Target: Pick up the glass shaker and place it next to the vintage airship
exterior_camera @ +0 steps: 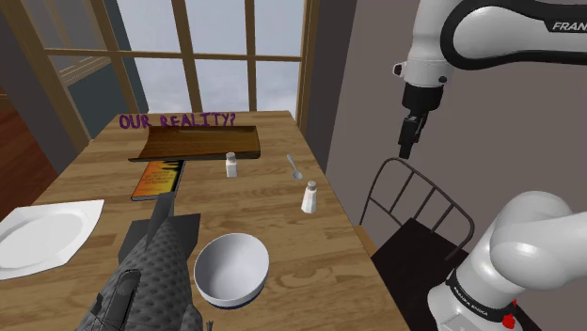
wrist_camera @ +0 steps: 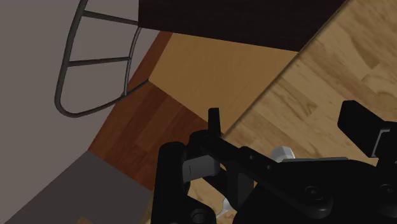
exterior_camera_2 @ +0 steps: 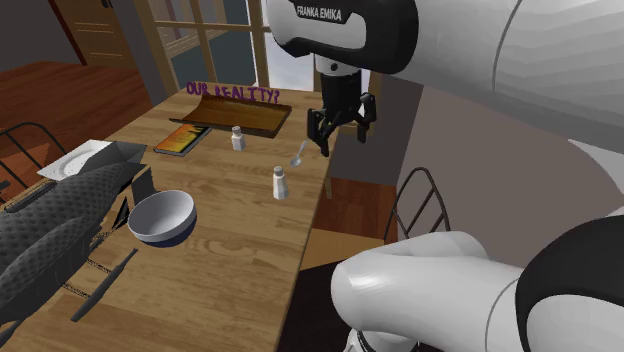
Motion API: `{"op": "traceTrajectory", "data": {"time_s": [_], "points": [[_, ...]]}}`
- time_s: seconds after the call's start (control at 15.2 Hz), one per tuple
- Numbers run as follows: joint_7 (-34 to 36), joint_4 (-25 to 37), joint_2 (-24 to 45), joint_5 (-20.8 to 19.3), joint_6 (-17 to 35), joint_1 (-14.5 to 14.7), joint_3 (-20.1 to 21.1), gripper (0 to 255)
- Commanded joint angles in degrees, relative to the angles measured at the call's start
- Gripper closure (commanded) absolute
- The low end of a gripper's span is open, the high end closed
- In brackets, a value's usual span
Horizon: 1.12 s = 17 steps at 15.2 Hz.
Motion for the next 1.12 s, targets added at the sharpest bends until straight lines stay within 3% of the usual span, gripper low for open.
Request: {"op": "traceTrajectory", "data": {"time_s": [0.0, 0.53, 1.06], "points": [[0.00, 0.00, 0.00, 0.00, 0.00, 0.00, 0.00, 0], [0.70, -1.57, 12.47, 4.07, 16.13, 1.92, 1.30, 0], [0.33, 1.99, 27.88, 7.70, 30.29, 3.93, 2.80, 0]]}}
